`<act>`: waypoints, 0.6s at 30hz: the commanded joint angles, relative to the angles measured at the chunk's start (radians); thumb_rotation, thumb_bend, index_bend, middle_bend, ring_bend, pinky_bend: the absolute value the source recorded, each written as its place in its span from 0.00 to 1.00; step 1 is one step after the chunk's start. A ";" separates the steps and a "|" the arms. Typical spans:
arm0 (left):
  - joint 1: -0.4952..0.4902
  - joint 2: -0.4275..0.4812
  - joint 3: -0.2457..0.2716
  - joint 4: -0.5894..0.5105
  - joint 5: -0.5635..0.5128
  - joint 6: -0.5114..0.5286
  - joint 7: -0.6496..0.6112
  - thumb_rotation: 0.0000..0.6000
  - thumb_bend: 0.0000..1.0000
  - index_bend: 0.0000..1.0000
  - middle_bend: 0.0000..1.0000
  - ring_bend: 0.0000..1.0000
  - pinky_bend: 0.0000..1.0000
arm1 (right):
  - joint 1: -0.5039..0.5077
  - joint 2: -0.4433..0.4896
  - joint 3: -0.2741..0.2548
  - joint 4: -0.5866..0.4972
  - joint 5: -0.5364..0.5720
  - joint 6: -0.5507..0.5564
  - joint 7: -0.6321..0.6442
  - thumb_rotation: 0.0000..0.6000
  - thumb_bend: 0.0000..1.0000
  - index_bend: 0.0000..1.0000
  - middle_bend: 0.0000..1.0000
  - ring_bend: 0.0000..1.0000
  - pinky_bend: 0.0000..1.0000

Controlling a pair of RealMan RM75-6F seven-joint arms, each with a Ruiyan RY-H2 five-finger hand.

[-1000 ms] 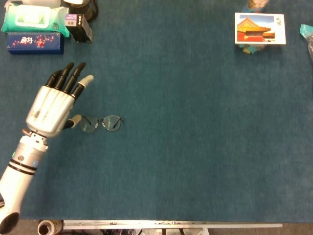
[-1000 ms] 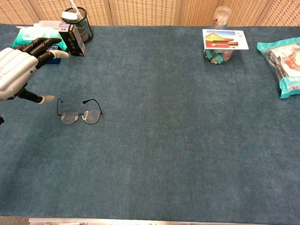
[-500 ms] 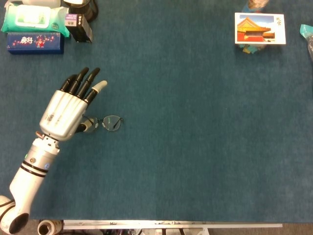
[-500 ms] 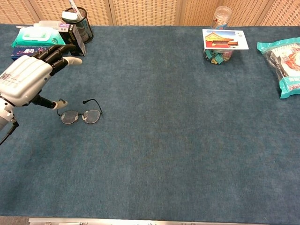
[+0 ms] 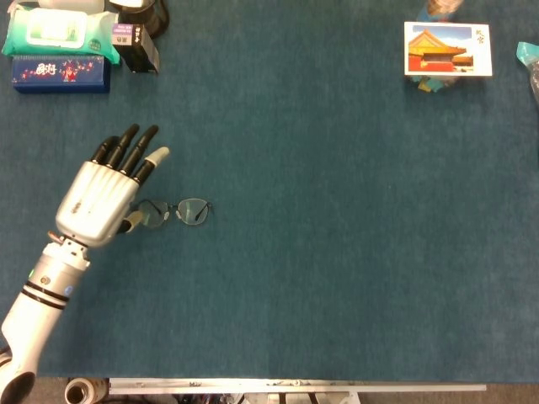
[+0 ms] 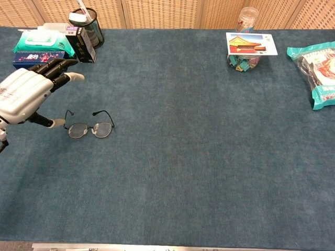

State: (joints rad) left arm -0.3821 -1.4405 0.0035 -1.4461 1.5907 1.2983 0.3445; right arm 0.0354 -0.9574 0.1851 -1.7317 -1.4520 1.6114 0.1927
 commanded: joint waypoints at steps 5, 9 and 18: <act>-0.012 -0.020 -0.024 0.043 0.022 0.028 0.029 1.00 0.27 0.16 0.05 0.04 0.18 | 0.002 -0.003 0.001 -0.003 0.001 -0.001 -0.009 1.00 0.05 0.16 0.21 0.16 0.27; -0.016 -0.028 -0.032 0.053 0.017 0.028 0.036 1.00 0.27 0.16 0.05 0.04 0.18 | 0.002 -0.003 0.002 -0.002 0.003 -0.001 -0.006 1.00 0.05 0.16 0.21 0.16 0.27; -0.017 -0.029 -0.026 0.022 0.026 0.031 0.029 1.00 0.27 0.16 0.05 0.04 0.18 | 0.004 -0.002 0.002 -0.004 0.004 -0.004 -0.005 1.00 0.05 0.16 0.21 0.16 0.27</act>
State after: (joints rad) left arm -0.3990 -1.4694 -0.0243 -1.4214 1.6148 1.3280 0.3740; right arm 0.0390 -0.9590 0.1877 -1.7353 -1.4477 1.6073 0.1874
